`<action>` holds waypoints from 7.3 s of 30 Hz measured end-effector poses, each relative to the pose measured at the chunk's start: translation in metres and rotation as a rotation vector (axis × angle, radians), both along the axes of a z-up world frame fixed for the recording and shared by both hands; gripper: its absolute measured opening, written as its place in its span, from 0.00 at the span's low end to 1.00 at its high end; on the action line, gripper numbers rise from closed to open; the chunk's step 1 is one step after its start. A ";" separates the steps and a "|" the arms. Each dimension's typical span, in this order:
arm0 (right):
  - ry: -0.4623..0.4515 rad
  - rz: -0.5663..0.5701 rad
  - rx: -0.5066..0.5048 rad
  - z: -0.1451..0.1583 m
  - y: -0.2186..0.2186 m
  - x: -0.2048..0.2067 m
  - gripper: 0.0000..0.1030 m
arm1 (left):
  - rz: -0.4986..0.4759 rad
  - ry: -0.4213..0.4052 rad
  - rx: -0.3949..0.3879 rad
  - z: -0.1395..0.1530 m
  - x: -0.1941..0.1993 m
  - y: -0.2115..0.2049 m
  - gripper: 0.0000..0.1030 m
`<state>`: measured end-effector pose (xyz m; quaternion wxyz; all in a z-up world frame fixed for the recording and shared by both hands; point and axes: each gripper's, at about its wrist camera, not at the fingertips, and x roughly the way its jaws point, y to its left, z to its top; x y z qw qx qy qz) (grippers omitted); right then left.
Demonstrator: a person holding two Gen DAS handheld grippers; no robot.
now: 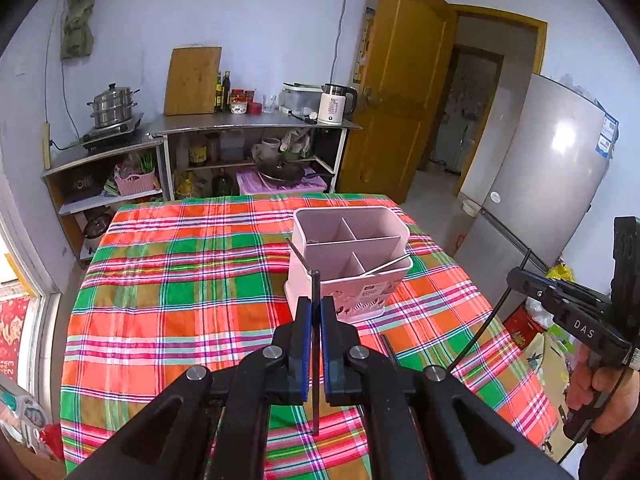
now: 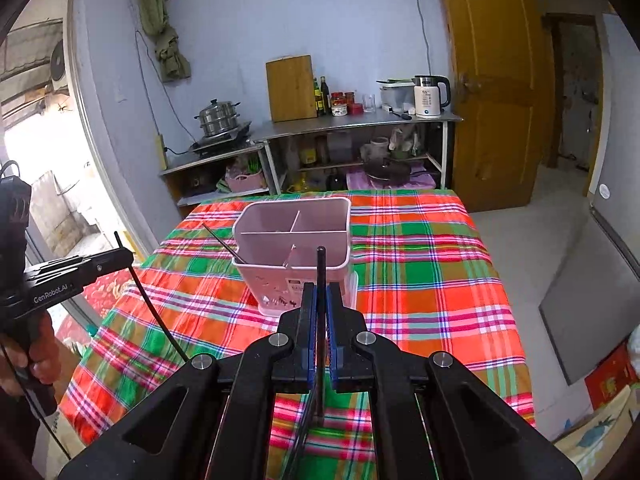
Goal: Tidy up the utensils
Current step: 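Lift the black chopsticks with both tools and carry them over the basket, then lower the chopsticks into the basket and open both tools, then withdraw both open tools back toward the remaining chopsticks, then close the left tool on a black chopstick while the right tool grasps another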
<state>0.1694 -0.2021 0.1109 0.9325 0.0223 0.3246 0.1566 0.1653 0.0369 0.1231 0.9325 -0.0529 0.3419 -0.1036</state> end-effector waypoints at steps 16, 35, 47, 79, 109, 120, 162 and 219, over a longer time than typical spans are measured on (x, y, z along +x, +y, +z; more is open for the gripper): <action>-0.104 0.028 0.077 0.047 0.013 0.018 0.04 | -0.020 -0.033 -0.043 0.057 0.031 -0.004 0.04; -0.220 -0.002 0.191 0.085 0.033 0.085 0.04 | 0.031 -0.147 -0.108 0.111 0.115 0.004 0.04; -0.148 -0.006 0.175 0.030 0.046 0.117 0.04 | 0.041 -0.074 -0.130 0.042 0.149 0.011 0.04; -0.131 -0.002 0.129 0.021 0.007 0.027 0.08 | 0.020 -0.140 -0.118 0.034 0.030 0.005 0.10; 0.034 -0.010 0.069 -0.078 -0.007 -0.068 0.17 | -0.013 0.003 -0.100 -0.096 -0.075 -0.020 0.11; 0.084 0.006 0.051 -0.102 0.003 -0.061 0.17 | -0.009 0.045 -0.082 -0.118 -0.068 -0.028 0.11; 0.292 -0.033 -0.001 -0.173 0.010 -0.004 0.17 | 0.014 0.206 -0.012 -0.190 0.005 -0.074 0.26; 0.341 -0.010 -0.017 -0.151 0.001 0.028 0.05 | 0.058 0.334 0.030 -0.169 0.025 -0.011 0.05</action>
